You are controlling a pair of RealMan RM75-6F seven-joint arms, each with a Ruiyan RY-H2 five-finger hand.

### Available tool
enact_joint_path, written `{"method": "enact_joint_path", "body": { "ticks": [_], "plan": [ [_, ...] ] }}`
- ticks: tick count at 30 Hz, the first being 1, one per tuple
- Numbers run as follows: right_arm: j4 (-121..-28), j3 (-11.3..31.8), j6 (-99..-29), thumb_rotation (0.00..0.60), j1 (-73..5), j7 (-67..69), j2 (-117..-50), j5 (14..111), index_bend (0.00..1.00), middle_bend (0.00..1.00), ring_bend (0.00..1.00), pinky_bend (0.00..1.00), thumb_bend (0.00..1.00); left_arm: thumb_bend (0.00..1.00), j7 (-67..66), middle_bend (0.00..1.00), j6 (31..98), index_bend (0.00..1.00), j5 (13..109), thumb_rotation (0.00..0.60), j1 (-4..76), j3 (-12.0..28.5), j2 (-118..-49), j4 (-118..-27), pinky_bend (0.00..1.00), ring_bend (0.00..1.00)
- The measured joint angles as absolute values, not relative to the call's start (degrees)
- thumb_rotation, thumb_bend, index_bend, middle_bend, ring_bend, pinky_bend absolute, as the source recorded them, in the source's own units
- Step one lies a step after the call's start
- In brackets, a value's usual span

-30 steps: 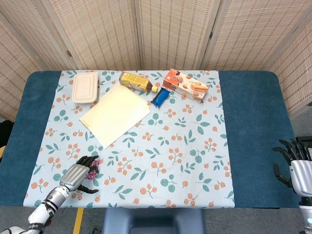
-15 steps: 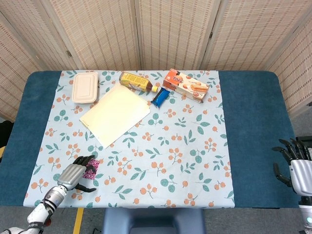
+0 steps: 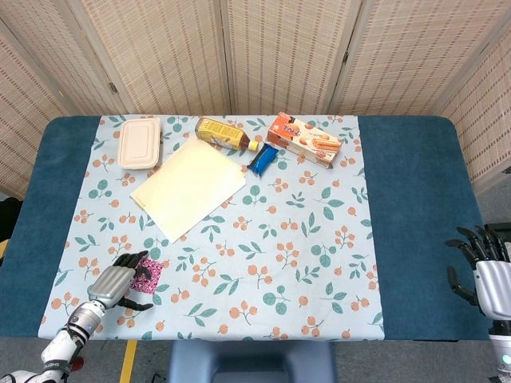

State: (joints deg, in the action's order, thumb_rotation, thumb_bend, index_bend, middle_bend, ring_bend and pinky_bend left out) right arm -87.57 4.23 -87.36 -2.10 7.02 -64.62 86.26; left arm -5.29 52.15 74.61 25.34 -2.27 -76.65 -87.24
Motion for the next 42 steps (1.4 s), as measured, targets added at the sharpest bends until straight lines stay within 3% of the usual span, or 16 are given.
{"method": "enact_joint_path", "body": {
  "ticks": [23,42],
  "plan": [
    [-87.69,4.4,-87.49,0.6,-2.23,6.94,-64.77,86.32,0.3,0.18,0.06,0.0,0.5,0.09,-3.82,0.0,52.81,0.37,68.19,0.419,23.6,-0.5,-74.44,-85.14,0.0,0.0],
    [-86.08,4.3,-87.68,0.6,-1.72,8.65,-65.15,85.84,0.3,0.18,0.05,0.0,0.5,0.09,-9.32,0.0,52.56,0.36,71.89,0.42,25.8,-0.84,-76.05,-90.65,0.0,0.0]
  ]
}}
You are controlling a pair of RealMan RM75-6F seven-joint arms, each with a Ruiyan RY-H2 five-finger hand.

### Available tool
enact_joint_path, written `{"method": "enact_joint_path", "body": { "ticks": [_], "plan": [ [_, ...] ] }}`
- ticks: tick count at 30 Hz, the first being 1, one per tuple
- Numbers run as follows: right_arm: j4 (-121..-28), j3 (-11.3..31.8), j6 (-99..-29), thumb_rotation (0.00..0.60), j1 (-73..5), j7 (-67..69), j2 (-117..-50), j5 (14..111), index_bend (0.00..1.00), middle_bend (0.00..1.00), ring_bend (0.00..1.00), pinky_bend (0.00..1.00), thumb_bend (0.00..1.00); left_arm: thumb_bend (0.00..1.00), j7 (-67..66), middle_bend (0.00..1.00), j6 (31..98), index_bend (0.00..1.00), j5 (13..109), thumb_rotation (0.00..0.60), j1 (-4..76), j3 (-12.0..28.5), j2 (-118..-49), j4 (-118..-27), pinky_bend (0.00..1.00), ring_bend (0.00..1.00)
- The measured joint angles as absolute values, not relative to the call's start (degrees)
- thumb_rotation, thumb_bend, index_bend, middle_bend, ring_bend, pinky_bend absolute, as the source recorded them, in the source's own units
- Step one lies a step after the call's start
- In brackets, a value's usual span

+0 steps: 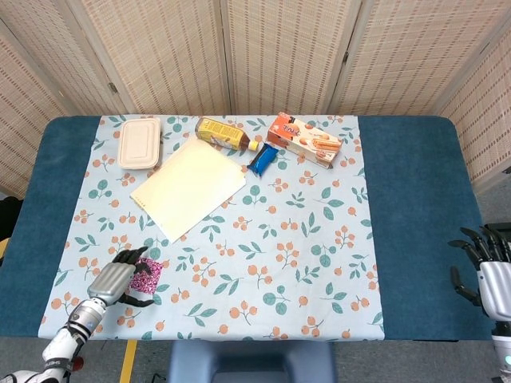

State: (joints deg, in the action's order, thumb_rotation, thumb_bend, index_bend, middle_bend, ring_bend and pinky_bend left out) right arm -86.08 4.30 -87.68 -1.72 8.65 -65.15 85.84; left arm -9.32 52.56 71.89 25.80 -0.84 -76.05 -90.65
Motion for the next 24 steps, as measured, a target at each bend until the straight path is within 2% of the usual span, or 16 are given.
{"method": "enact_joint_path", "body": {
  "ticks": [24],
  "plan": [
    [-85.36,4.49,-86.82,0.6,-2.02,9.07,-65.45,85.4,0.3,0.18,0.05,0.0,0.5,0.09,-12.72,0.0,52.41,0.36,68.94,0.418,26.51,-1.4,-77.77,-90.53,0.0,0.0]
  ]
}}
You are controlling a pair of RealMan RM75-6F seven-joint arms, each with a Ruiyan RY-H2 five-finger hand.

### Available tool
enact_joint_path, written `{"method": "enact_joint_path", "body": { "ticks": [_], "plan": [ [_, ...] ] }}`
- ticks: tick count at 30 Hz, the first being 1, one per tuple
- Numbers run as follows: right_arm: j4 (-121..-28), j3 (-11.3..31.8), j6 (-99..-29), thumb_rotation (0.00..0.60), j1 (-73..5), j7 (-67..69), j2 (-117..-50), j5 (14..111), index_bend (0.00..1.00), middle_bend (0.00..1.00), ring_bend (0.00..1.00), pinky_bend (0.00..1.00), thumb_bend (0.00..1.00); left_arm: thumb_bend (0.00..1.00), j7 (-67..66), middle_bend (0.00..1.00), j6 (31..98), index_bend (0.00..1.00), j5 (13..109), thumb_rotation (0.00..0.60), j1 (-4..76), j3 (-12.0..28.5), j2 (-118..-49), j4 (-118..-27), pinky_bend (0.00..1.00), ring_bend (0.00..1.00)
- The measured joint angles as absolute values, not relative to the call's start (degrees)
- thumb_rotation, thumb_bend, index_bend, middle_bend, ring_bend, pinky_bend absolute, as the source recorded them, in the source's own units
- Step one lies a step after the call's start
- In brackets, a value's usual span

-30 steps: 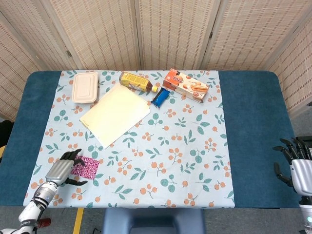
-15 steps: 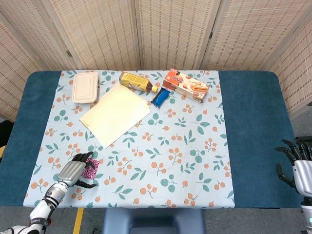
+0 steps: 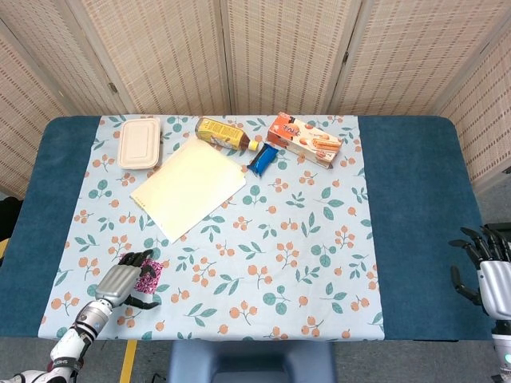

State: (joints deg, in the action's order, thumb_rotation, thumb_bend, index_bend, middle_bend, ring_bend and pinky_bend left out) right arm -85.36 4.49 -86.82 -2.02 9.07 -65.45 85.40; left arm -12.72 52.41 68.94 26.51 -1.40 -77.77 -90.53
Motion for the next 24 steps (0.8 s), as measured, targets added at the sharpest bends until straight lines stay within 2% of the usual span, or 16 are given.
{"method": "enact_joint_path", "body": {
  "ticks": [24],
  "plan": [
    [-86.12,4.47,-87.22,0.6,-1.9,8.44,-65.3,85.64,0.3,0.18,0.04,0.0,0.5,0.09,-9.89,0.0,53.13,0.36,65.32,0.42,24.8,-0.92,-75.85,-88.11,0.0,0.0]
  ]
}}
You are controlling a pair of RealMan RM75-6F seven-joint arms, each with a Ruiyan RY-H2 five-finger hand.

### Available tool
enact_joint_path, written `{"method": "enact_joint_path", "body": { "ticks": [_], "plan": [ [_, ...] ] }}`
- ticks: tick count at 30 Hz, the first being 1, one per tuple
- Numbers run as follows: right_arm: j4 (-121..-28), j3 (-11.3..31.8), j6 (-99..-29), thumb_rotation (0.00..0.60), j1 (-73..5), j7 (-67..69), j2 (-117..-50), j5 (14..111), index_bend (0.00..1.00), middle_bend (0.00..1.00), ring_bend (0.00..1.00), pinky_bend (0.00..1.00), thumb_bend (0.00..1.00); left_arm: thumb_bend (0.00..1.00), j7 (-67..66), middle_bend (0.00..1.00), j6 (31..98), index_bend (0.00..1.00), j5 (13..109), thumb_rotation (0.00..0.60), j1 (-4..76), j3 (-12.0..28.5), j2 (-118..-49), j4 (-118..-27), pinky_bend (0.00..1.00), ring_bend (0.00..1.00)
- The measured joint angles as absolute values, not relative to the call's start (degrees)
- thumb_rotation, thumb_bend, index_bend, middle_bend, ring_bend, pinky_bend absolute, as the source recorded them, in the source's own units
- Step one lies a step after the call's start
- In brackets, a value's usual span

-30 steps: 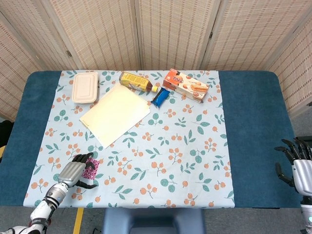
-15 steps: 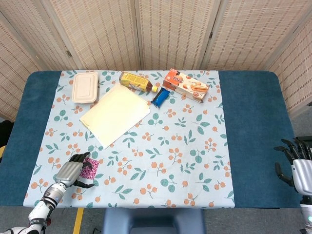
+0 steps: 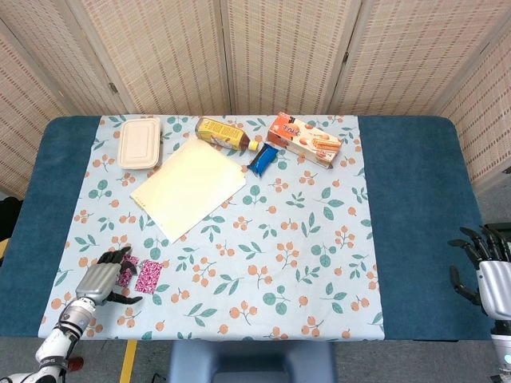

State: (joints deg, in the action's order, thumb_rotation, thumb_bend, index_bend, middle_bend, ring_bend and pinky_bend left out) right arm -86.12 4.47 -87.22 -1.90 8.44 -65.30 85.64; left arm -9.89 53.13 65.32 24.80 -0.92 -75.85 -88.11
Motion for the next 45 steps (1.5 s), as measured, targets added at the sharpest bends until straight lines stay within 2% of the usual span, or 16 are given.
{"method": "enact_joint_path", "body": {
  "ticks": [16,20,21,45],
  "plan": [
    [-86.53,4.56,-87.23,0.6,-2.01,8.12,-65.18,85.75,0.3,0.18,0.04,0.0,0.5,0.09,-7.0,0.0,55.31,0.36,67.17,0.42,23.3,-0.59,-72.94,-89.82,0.0,0.0],
    [-86.42,4.55,-86.95,0.6,-2.21,8.21,-65.35,85.81,0.3,0.18,0.04,0.0,0.5,0.09,-6.88,0.0,56.53,0.34,67.49,0.591,22.72,-0.54,-73.02,-88.94,0.0,0.0],
    [-86.36,4.53,-86.89,0.6,-2.28,8.26,-65.41,85.9,0.3,0.18,0.04,0.0,0.5,0.09,-6.93,0.0,56.87,0.34,67.53,0.6,22.53,-0.51,-73.23,-88.29,0.0,0.0],
    [-86.55,4.35,-87.31,0.6,-2.16,8.16,-65.44,86.24,0.3,0.18,0.03,0.0,0.5,0.1,-8.4,0.0,56.27,0.32,65.43,0.6,22.41,1.26,-76.92,-80.43,0.0,0.0]
  ]
}}
